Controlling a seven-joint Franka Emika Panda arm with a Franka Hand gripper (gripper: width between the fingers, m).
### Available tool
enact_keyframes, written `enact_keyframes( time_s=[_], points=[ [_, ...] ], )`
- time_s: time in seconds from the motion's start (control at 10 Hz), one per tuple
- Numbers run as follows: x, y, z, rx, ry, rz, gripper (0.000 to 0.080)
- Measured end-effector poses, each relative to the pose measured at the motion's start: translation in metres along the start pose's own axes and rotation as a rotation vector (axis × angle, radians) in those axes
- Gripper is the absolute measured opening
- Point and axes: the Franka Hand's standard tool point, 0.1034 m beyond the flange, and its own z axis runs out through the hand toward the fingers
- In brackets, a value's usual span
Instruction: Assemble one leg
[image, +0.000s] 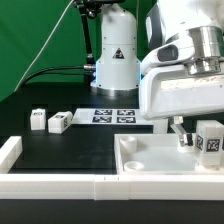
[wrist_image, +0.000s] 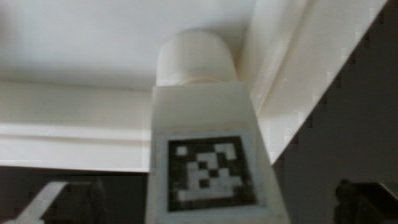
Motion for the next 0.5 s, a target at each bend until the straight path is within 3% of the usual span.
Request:
enact_keyframes(
  time_s=[0.2, 0.4, 0.5],
  points=[
    [0.0034, -0.0005, -0.0053, 0.035, -0.223, 0.004, 0.0649],
    [-0.0042, -0.0006, -0.0115, 0.072, -0.442, 0.006, 0.0649],
    [0.0028, 0.0007, -0.0113, 0.077, -0.461, 0.008, 0.0649]
  ],
)
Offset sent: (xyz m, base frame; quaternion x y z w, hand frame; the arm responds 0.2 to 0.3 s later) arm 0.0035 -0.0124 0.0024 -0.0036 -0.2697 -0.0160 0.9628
